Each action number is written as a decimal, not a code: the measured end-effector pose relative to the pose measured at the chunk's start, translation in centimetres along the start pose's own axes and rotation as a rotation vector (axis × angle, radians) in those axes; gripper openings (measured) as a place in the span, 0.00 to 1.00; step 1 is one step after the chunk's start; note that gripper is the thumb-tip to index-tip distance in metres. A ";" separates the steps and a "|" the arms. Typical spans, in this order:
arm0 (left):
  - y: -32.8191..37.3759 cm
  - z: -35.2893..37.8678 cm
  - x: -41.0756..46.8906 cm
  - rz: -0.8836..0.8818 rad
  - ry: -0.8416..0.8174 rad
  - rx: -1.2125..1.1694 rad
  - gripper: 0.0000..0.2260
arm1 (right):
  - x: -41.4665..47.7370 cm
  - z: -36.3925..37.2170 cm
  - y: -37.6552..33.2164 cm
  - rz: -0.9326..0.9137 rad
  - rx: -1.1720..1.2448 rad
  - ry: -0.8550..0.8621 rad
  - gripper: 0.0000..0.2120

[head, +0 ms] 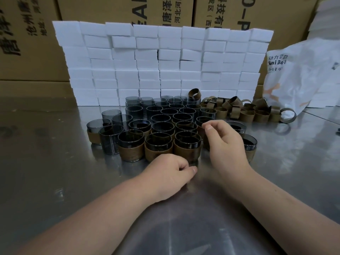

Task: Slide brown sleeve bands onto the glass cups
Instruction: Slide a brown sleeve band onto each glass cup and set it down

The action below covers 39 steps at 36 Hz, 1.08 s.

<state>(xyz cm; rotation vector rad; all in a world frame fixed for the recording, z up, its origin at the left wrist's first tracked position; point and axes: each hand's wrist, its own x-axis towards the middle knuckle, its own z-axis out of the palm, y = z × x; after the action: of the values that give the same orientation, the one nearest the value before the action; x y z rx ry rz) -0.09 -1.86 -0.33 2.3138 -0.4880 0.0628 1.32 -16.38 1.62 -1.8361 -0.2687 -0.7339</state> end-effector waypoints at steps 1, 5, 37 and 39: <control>0.0 0.0 0.1 -0.006 -0.005 -0.001 0.18 | -0.1 -0.1 0.0 -0.003 0.006 0.007 0.09; -0.1 -0.1 0.3 -0.022 -0.015 -0.003 0.21 | 0.2 -0.1 -0.5 0.029 0.085 0.078 0.10; 1.1 -0.4 1.4 -0.004 -0.153 0.252 0.21 | 24.3 -5.5 14.9 0.374 -1.133 -0.371 0.45; 1.2 -0.5 1.4 0.004 -0.152 0.232 0.20 | 24.6 -5.0 15.7 0.378 -1.163 -0.401 0.44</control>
<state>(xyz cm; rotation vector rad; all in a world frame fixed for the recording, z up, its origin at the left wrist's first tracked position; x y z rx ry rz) 0.80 -2.71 1.11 2.5571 -0.5882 -0.0583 26.83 -30.97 5.48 -3.0195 0.3417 -0.2083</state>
